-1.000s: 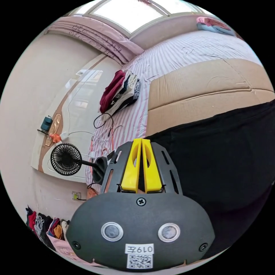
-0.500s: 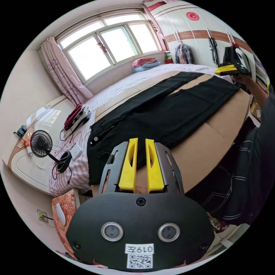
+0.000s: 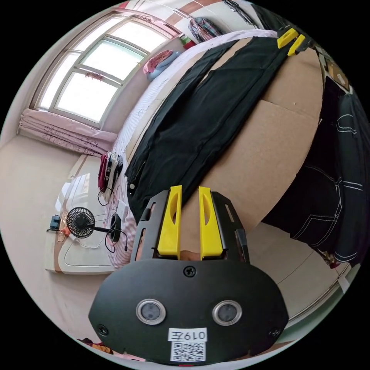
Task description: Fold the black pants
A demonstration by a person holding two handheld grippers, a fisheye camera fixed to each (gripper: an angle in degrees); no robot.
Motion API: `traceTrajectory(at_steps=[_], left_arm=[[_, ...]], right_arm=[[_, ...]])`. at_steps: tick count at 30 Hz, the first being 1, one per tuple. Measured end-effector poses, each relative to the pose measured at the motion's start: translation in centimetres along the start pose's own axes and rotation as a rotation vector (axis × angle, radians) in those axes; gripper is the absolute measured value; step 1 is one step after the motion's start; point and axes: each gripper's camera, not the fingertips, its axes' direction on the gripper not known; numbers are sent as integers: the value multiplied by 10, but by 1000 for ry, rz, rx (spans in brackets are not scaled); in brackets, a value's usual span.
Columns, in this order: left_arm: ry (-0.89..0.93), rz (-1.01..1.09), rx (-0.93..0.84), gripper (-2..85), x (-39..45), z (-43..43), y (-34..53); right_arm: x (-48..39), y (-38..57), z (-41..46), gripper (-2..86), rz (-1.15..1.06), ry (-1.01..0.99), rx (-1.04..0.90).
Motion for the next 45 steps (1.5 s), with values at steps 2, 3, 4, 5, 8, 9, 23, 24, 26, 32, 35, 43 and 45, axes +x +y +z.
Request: traceTrajectory(at_steps=[2,3,4,5,8,9,23,24,26,32,35,43,45], left_arm=[[-9,48,-14,61,15,2,-2],[-28,75,-25,61,23,3,-3],[-49,97,-29,62,31,4,-4],[-59,106,-31,62,34,4,-4],[-89,149,-43,62,50,7,-5],[-96,164,-39,62,56,7,-5],[-189,107,-65,17,103,9,1],[-150,84,-59,14,98,4,3],[-92,83,-53,11,94,-4,9],[0,128,-58,9,103,-29,33],[33,138,-72,8,109,-37,43],[147,127,-60,8,92,-51,78],[155,142,-71,7,87,-49,84]], right_arm=[[-9,-1,9,87,-2,34,-41],[-13,-2,14,87,1,41,-60],[-15,-2,15,87,4,45,-62],[-17,-1,18,88,16,63,-65],[-19,1,27,95,37,73,-65],[-20,0,31,97,42,84,-71],[-57,-6,79,5,-52,261,-108],[-54,-4,79,0,-48,224,-107],[-47,1,78,-3,-45,148,-109],[-44,32,70,-7,-41,29,-89],[-54,43,73,-7,-83,-4,-126],[-59,63,75,-6,-110,-37,-163],[-66,66,84,-5,-107,-7,-173]])
